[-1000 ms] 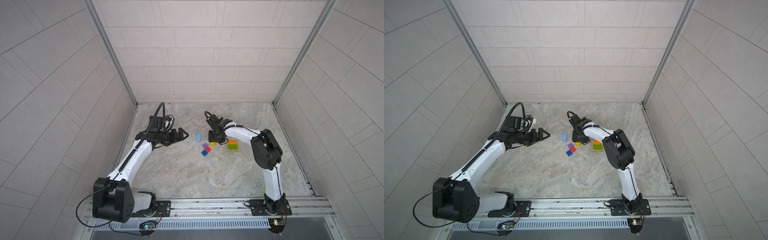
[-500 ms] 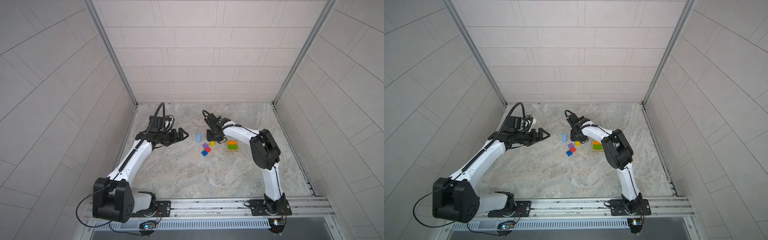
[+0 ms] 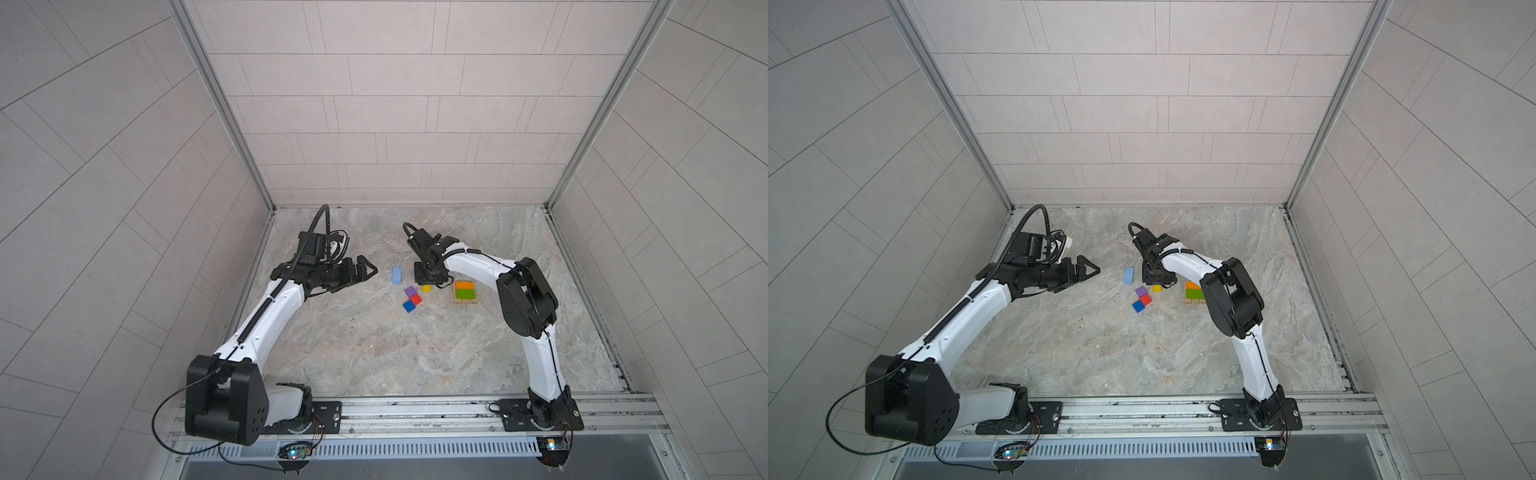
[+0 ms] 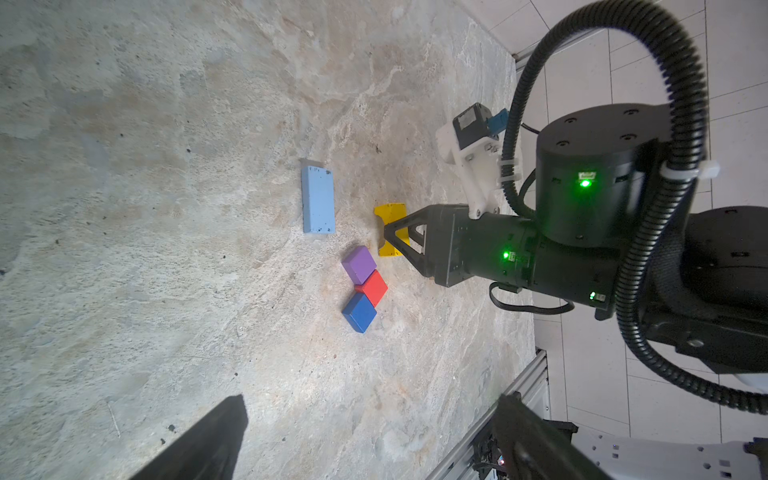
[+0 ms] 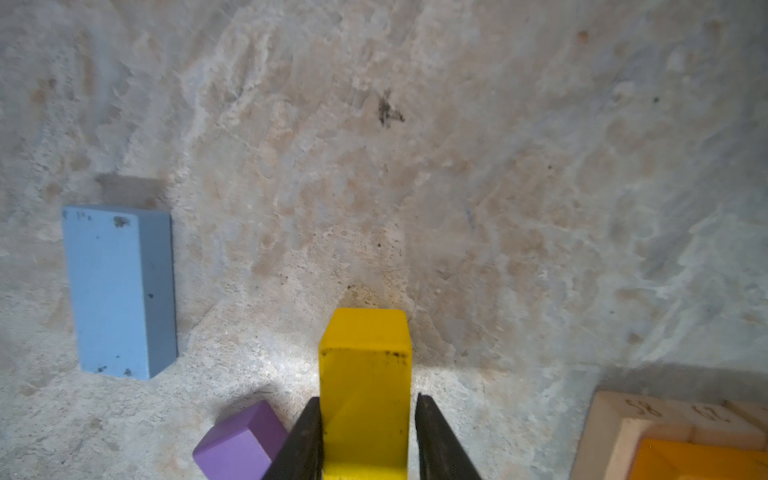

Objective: Build the wood block tower

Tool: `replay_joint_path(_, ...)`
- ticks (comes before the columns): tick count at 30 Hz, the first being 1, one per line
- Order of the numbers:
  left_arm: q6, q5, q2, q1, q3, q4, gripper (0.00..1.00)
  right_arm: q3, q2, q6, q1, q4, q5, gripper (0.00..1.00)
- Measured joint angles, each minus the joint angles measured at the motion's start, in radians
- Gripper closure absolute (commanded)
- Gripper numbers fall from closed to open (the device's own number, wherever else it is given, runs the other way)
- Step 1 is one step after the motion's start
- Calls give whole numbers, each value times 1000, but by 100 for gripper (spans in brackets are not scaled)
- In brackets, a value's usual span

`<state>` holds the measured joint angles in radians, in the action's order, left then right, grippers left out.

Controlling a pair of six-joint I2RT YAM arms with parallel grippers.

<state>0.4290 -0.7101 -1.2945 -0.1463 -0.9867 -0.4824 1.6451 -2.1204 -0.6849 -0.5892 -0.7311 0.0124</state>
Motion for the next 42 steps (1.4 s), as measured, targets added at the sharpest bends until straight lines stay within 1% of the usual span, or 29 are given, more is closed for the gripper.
replay_joint_path(7, 0, 0, 0, 0, 0, 0, 1, 0, 0, 5, -2, -8, -18, 66)
replay_joint_path(9, 0, 0, 0, 0, 0, 0, 1, 1, 0, 8, -2, -11, -23, 74)
replay_joint_path(10, 0, 0, 0, 0, 0, 0, 1, 3, 0, 8, -2, -15, -25, 75)
replay_joint_path(13, 0, 0, 0, 0, 0, 0, 1, 18, 0, 19, -2, -27, -32, 89)
replay_joint_path(14, 0, 0, 0, 0, 0, 0, 1, 22, 0, 21, -2, -29, -35, 91)
replay_joint_path(21, 0, 0, 0, 0, 0, 0, 1, 23, 14, 27, -2, -48, -48, 91)
replay_joint_path(24, -1, 0, 0, 0, 0, 0, 1, 7, 66, 31, -2, -68, -53, 91)
replay_joint_path(30, -1, -2, 0, 0, 0, 0, 1, -45, 219, 43, 7, -105, -73, 90)
replay_joint_path(35, -1, -7, 0, 0, 0, 0, 1, -124, 312, 55, 44, -129, -87, 90)
replay_joint_path(42, -1, -12, 0, 0, 0, 0, 1, -220, 353, 73, 113, -146, -92, 90)
